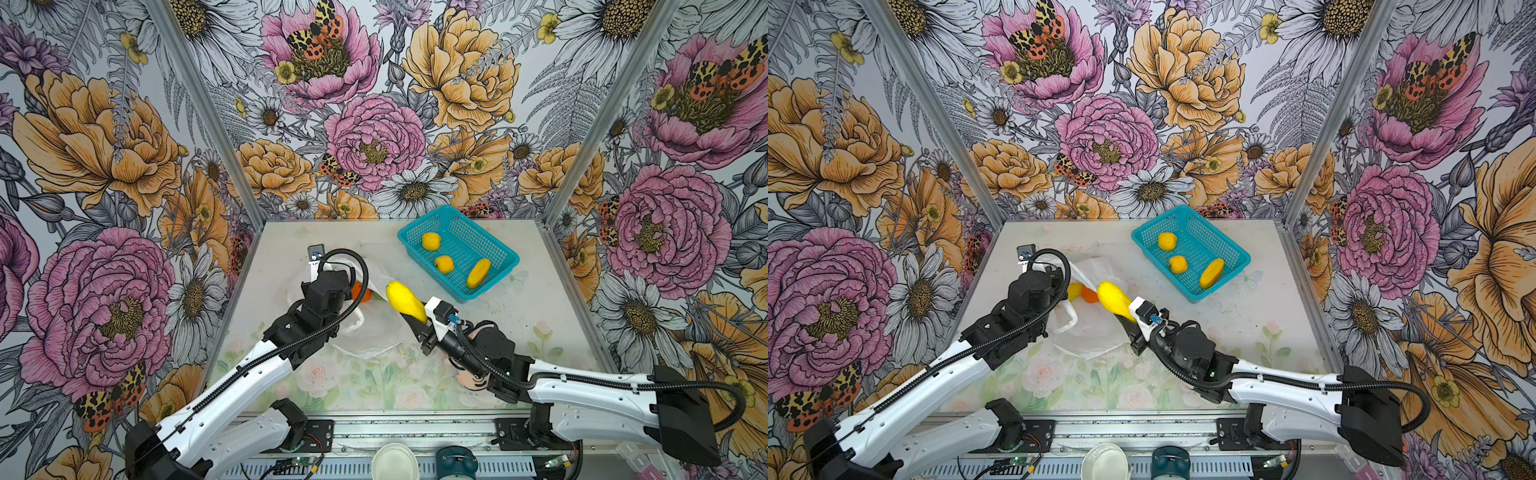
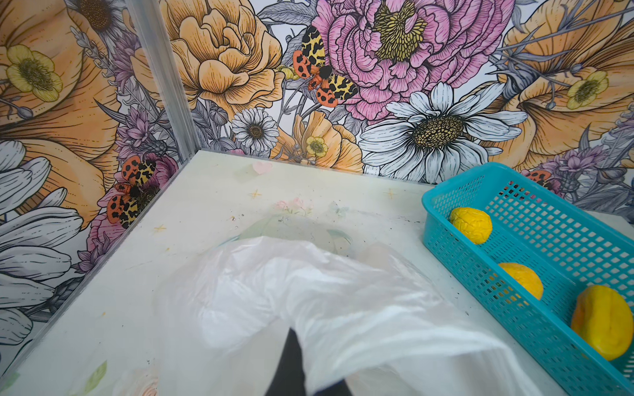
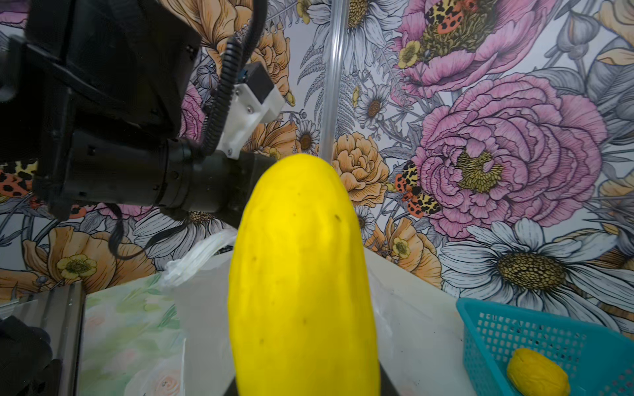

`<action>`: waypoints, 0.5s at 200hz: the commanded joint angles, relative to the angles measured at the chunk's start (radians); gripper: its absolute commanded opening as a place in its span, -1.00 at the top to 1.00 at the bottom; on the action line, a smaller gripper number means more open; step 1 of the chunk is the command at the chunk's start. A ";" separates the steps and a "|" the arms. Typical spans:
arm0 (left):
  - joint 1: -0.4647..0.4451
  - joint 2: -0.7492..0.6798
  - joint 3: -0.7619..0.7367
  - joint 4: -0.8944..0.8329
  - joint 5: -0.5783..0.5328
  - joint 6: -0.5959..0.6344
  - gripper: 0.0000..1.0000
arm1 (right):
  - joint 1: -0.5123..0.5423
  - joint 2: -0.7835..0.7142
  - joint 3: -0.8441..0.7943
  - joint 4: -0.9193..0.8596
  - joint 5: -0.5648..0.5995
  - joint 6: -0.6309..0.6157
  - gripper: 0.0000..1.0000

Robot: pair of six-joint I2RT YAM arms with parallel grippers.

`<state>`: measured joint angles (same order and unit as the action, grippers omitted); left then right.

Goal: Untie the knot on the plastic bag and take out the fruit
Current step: 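Carry the mango over the teal basket and open the right gripper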

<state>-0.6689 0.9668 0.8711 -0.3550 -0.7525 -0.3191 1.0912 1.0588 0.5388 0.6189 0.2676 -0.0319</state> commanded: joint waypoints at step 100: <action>0.009 -0.014 -0.011 -0.005 0.030 -0.020 1.00 | -0.642 0.202 0.258 -0.541 -0.162 0.310 0.93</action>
<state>-0.6689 0.9665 0.8711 -0.3550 -0.7418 -0.3195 0.5201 1.1622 0.6708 0.2535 0.2100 0.2195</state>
